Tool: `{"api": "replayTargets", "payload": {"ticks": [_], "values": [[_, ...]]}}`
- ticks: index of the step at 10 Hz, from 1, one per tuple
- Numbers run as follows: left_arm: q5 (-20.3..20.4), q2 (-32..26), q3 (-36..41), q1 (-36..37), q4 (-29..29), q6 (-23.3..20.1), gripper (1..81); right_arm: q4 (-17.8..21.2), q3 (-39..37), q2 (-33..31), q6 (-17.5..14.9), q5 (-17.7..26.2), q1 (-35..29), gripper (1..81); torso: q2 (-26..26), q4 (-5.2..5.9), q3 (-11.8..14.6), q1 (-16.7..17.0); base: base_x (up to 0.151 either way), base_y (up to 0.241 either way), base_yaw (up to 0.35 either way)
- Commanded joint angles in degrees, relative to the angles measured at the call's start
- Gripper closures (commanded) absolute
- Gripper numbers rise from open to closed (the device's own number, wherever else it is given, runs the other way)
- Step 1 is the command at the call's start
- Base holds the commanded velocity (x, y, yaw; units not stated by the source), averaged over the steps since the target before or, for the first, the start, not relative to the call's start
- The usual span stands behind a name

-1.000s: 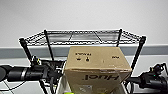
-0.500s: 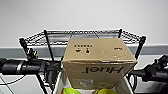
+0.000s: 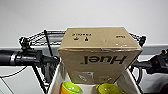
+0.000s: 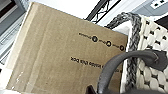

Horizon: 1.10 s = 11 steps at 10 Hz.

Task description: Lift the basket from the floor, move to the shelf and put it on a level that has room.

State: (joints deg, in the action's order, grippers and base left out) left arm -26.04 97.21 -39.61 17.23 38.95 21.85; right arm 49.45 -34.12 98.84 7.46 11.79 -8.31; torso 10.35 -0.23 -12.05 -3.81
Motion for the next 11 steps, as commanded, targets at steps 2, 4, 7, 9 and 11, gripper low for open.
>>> {"api": "replayTargets", "payload": {"ticks": [2,4,7,9,11], "values": [[-2.3,1.3,-5.1,15.2,6.6,0.8,81.1,2.0,-3.2,0.1,6.2,1.9,-14.5,81.1,0.0,0.0,0.0,0.0,0.0,0.0,0.0],[-4.5,2.4,-7.4,19.2,6.5,3.7,81.1,2.0,-5.4,1.9,8.7,5.0,-18.5,81.1,0.0,0.0,0.0,0.0,0.0,0.0,0.0],[-5.6,4.8,-11.5,21.8,6.7,5.0,81.1,1.7,-9.2,4.8,12.1,6.4,-22.6,81.1,0.0,0.0,0.0,0.0,0.0,0.0,0.0],[-7.4,7.3,-15.0,23.2,7.3,5.0,81.1,1.5,-13.1,7.1,14.0,8.2,-25.5,81.1,0.0,0.0,0.0,0.0,0.0,0.0,0.0],[-8.7,8.9,-18.1,24.7,8.1,5.0,81.1,1.4,-16.2,8.9,15.5,9.8,-28.5,81.1,0.0,0.0,0.0,0.0,0.0,0.0,0.0]]}}
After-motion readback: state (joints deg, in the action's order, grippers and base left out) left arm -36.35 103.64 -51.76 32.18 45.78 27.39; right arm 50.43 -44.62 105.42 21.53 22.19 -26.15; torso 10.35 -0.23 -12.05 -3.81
